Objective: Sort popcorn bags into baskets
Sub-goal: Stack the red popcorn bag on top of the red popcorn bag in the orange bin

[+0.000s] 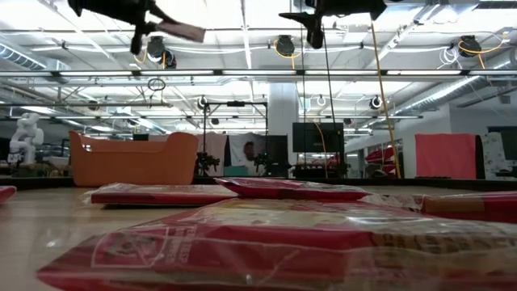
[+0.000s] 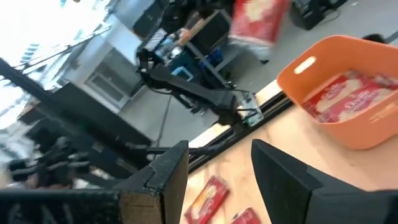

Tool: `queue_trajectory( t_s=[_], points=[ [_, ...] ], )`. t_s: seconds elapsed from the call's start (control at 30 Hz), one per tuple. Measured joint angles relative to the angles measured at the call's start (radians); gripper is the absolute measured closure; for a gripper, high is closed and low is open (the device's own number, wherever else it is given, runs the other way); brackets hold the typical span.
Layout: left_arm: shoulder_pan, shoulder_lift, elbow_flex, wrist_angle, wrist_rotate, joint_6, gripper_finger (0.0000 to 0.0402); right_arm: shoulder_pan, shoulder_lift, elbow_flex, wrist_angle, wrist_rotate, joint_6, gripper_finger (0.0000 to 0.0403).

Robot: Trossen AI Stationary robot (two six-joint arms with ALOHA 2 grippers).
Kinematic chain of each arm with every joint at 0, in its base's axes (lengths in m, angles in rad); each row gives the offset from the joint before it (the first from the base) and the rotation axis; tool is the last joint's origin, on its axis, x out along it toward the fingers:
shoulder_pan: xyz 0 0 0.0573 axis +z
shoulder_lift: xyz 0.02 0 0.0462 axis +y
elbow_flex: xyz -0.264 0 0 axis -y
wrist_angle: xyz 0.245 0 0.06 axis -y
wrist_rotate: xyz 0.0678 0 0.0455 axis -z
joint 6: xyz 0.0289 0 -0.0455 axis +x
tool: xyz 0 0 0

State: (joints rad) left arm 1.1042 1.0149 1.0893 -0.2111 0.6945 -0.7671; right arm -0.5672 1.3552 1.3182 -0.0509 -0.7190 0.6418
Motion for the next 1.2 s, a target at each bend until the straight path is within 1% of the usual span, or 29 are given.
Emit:
queue_trajectory(
  t_s=[0.1,0.2,0.33,0.43,0.5,0.63,0.73,0.83,0.9,0.97,1.03,1.13,1.2],
  points=[
    [0.051,0.000,0.000,-0.093,0.008,0.040,0.0344,-0.012,-0.001,0.000,-0.010,-0.045,-0.002,0.0236],
    [0.087,0.001,0.000,-0.158,0.013,0.054,0.0352,-0.024,-0.001,0.000,-0.014,-0.083,-0.005,0.0236],
    [0.091,0.003,0.025,-0.122,0.017,-0.017,0.0361,-0.030,-0.001,0.000,-0.049,-0.099,-0.038,0.0236],
    [0.074,0.027,0.112,-0.101,0.020,-0.036,0.0360,-0.035,-0.001,0.000,-0.062,-0.102,-0.054,0.0236],
    [0.062,0.062,0.189,-0.105,0.010,-0.046,0.0359,-0.039,-0.001,0.000,-0.060,-0.123,-0.055,0.0236],
    [0.058,0.154,0.373,-0.146,0.008,0.004,0.0358,-0.042,-0.001,0.000,-0.059,-0.123,-0.056,0.0236],
    [0.090,0.236,0.506,-0.273,0.015,0.068,0.0358,-0.042,-0.001,0.000,-0.059,-0.123,-0.056,0.0236],
    [0.128,0.317,0.613,-0.430,0.038,0.151,0.0358,-0.042,-0.001,0.000,-0.059,-0.123,-0.056,0.0236],
    [0.143,0.355,0.667,-0.542,0.053,0.231,0.0358,-0.042,-0.001,0.000,-0.059,-0.119,-0.055,0.0236],
    [0.162,0.378,0.689,-0.670,0.056,0.325,0.0358,-0.042,0.000,0.000,-0.059,-0.115,-0.049,0.0236],
    [0.172,0.384,0.686,-0.774,0.004,0.424,0.0358,-0.042,0.000,0.000,-0.059,-0.108,-0.038,0.0236],
    [0.165,0.378,0.686,-0.938,-0.129,0.532,0.0358,-0.042,0.000,0.000,-0.058,-0.085,-0.012,0.0236],
    [0.163,0.379,0.686,-1.036,-0.197,0.600,0.0357,-0.042,0.000,0.000,-0.055,-0.062,-0.002,0.0236]
  ],
)
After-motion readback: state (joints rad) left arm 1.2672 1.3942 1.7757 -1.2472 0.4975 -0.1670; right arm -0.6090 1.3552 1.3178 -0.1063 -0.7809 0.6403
